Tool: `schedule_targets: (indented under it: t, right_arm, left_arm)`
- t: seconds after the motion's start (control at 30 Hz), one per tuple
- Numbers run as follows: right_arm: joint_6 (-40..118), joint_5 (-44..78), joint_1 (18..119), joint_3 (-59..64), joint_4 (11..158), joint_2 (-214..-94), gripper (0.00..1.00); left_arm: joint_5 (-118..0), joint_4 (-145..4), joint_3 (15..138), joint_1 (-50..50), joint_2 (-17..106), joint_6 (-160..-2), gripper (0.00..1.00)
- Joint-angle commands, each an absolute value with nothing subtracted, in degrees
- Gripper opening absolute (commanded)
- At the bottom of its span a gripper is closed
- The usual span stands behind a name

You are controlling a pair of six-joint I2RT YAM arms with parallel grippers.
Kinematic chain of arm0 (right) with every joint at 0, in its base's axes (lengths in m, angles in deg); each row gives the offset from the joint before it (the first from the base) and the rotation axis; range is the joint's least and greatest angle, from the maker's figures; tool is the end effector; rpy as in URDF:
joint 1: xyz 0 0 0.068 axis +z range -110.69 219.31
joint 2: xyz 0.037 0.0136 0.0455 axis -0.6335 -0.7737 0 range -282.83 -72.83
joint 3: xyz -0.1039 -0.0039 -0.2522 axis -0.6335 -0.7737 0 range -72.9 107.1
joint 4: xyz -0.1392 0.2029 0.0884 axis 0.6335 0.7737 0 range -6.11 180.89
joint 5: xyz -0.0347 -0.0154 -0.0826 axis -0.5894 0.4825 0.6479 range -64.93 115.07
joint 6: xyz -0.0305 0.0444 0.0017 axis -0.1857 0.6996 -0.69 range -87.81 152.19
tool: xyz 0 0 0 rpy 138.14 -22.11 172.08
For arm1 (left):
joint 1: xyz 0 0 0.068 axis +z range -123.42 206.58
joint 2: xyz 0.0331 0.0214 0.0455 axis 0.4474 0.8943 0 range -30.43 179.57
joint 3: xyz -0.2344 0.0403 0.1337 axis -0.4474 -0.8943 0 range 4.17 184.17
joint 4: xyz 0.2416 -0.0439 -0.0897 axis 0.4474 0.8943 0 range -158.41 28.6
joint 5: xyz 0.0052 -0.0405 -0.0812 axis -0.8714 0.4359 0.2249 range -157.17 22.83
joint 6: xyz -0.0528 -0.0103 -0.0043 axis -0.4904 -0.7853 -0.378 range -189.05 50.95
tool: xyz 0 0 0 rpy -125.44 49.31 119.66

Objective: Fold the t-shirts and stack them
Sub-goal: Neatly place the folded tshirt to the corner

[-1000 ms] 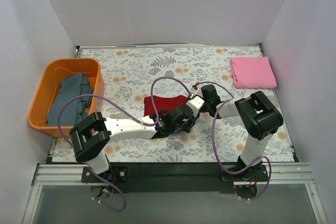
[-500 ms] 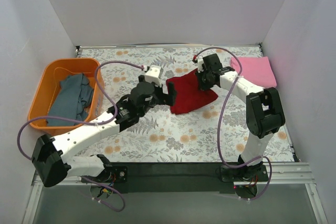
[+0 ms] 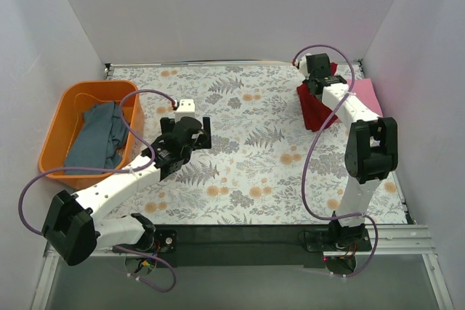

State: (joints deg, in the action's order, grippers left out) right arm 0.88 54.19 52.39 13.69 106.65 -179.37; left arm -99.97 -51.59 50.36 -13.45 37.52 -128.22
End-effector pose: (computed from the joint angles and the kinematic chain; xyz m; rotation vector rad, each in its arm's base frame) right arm 0.4160 0.0789 0.2681 -0.6267 2.2285 -0.7496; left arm 0.2053 -0.1472 0.2582 -0.6501 2.0446 -0.3740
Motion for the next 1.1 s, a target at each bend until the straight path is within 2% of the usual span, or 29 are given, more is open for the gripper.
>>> schedule_targets:
  t: [0.0, 0.57, 1.07]
  right_arm:
    - [-7.4, 61.5, 50.7, 17.1, 98.2, -181.3, 0.01]
    - [-7.9, 58.2, 45.3, 24.7, 91.2, -183.7, 0.01]
    - [-4.3, 59.5, 37.0, 24.0, 87.5, -191.1, 0.01]
  left_arm:
    - [-102.9, -51.2, 50.0, -13.0, 36.0, -129.3, 0.96]
    - [-105.8, -51.1, 49.6, -12.9, 38.8, -127.3, 0.96]
    - [-106.2, -51.1, 49.3, -12.9, 42.3, -127.7, 0.96]
